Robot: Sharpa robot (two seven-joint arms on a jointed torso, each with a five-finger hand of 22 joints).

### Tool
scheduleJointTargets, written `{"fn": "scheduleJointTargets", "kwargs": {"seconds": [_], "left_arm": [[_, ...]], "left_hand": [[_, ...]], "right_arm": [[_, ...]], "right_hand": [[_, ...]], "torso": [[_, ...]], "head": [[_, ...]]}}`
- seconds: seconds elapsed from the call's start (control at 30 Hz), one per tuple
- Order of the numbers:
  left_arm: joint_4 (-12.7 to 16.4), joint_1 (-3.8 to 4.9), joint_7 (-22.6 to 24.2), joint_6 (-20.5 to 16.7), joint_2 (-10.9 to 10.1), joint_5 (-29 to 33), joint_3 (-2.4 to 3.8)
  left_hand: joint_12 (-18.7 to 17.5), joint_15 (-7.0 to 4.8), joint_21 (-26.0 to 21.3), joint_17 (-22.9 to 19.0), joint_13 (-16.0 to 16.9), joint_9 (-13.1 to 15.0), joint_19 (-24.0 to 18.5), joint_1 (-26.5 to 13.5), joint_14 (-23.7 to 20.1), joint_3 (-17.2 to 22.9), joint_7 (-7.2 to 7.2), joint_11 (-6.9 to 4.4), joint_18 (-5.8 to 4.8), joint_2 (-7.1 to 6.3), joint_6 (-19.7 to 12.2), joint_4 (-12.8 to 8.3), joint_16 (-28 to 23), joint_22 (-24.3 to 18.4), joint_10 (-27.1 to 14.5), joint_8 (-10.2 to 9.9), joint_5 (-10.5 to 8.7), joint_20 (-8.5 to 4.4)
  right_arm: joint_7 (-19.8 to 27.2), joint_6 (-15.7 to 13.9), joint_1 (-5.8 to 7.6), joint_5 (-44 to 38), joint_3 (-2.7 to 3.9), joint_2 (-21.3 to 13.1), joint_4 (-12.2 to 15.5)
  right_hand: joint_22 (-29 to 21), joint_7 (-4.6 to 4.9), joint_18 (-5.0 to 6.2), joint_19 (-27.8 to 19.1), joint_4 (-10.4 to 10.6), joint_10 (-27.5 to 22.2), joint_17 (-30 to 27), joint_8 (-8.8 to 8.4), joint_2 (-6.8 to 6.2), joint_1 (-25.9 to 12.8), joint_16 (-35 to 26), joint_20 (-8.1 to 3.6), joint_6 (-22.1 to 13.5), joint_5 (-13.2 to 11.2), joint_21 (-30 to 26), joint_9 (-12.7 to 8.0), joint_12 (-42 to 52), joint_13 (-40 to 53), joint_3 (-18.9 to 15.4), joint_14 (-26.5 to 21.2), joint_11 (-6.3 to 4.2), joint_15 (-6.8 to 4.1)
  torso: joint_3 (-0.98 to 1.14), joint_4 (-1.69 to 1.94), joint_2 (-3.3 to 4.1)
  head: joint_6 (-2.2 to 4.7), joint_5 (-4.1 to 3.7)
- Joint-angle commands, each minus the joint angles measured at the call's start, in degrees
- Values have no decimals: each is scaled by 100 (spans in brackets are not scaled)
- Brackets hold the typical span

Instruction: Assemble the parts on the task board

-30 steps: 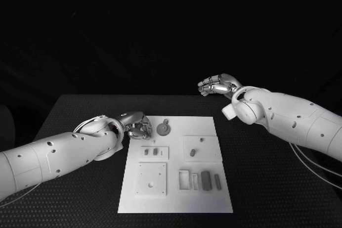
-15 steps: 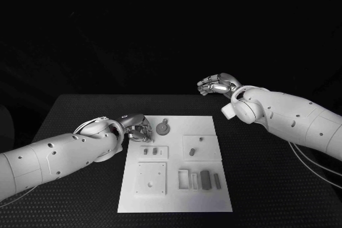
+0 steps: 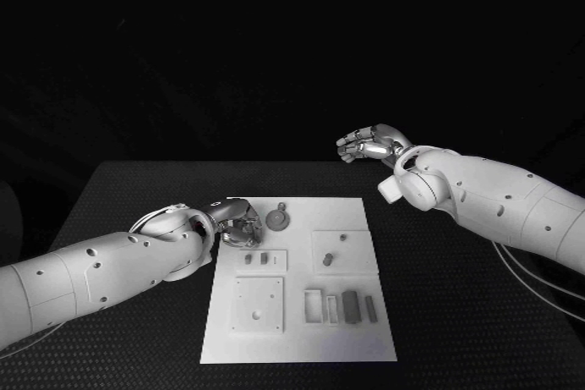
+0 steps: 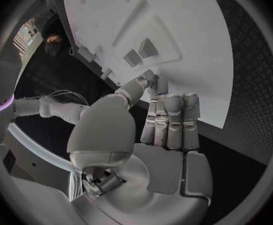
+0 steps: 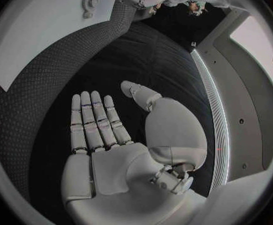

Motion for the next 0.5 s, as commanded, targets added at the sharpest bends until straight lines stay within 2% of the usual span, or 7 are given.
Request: {"fn": "scheduleJointTargets", "kwargs": {"seconds": [0.03, 0.5], "left_arm": [[-11, -18, 19, 63, 29, -14, -6], [-53, -19, -11, 115, 61, -17, -9]], "left_hand": [[19, -38, 21, -8, 3, -5, 57, -20, 9, 20, 5, 10, 108, 62, 27, -2, 21, 100, 46, 28, 6, -394], [14, -40, 26, -9, 5, -6, 65, -17, 17, 19, 5, 8, 111, 69, 27, -5, 28, 100, 52, 27, 7, -397]], "right_arm": [[58, 36, -1, -1, 1, 1, 6], [60, 35, -1, -1, 1, 6, 1]], "right_hand": [[10, 232, -89, -13, -9, 38, -6, 23, 7, -45, 28, -3, -47, 39, -19, -5, -39, 7, -28, -47, 0, 5], [14, 232, -89, -11, -10, 40, -8, 24, 7, -45, 30, -3, -47, 39, -25, -7, -40, 7, -28, -48, 0, 5]], "torso": [[0, -3, -1], [0, -2, 2]], "head": [[1, -3], [-8, -22]]}}
